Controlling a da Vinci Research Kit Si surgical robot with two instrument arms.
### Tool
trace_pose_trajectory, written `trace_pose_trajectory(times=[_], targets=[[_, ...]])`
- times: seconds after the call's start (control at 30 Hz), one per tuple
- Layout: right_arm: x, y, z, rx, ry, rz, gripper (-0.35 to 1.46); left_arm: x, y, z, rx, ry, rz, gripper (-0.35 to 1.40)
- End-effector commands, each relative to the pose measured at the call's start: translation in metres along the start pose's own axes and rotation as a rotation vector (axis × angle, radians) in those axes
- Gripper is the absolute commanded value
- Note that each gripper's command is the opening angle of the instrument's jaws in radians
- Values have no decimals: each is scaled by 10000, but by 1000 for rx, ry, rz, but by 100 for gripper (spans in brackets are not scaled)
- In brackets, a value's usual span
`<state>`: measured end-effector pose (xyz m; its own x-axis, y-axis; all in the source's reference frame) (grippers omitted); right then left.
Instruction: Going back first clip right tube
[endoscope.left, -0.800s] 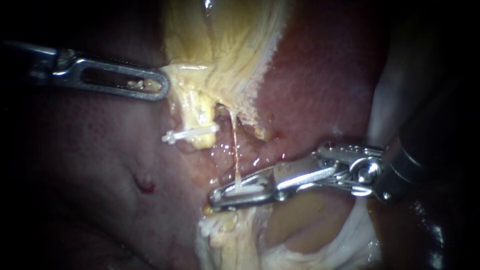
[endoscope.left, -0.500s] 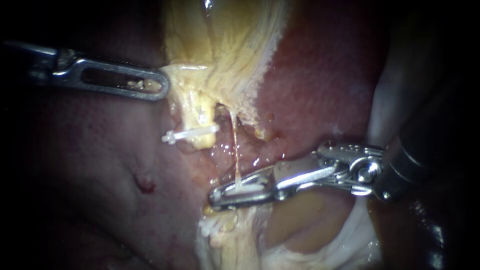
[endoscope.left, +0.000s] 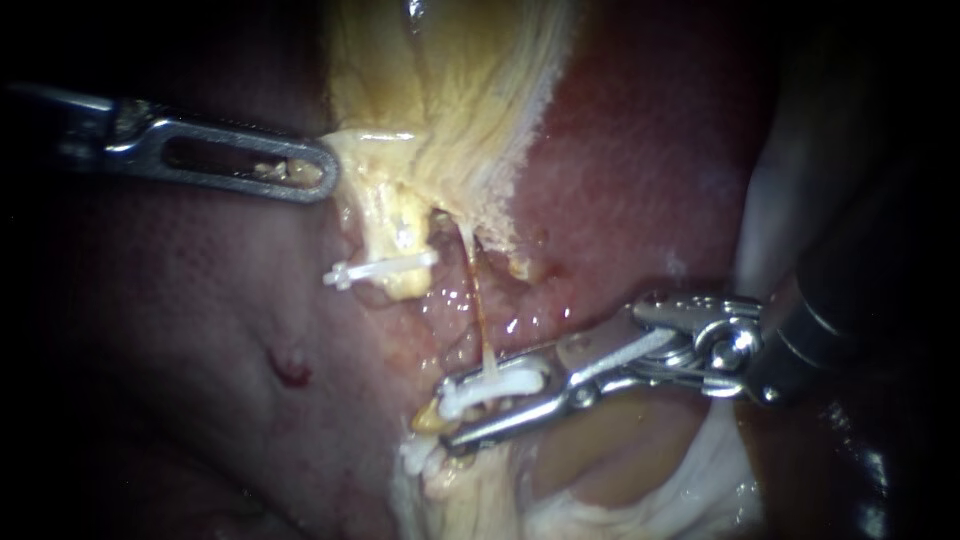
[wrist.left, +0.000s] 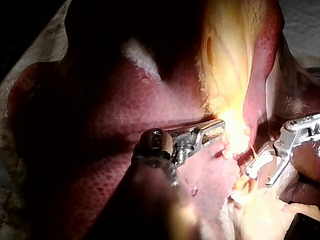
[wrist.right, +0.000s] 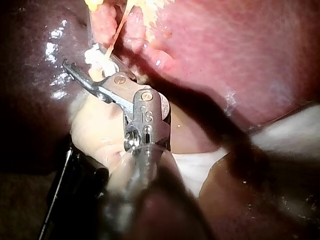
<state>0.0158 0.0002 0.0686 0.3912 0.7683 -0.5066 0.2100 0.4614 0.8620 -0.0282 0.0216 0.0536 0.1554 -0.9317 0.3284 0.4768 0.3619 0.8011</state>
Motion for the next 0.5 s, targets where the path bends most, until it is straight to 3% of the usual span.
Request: trace_pose_trajectory(times=[0.03,0.2,0.37,0.5], targets=[[-2,0,0,0,0,-15,46,0,0,0,0,0,0,-35],[-2,1,1,-4,0,-80,46,0,0,0,0,0,0,-35],[-3,10,0,-112,46,-175,50,0,0,0,0,0,0,-35],[-6,19,-6,-153,57,-223,50,0,0,0,0,0,0,-35]])
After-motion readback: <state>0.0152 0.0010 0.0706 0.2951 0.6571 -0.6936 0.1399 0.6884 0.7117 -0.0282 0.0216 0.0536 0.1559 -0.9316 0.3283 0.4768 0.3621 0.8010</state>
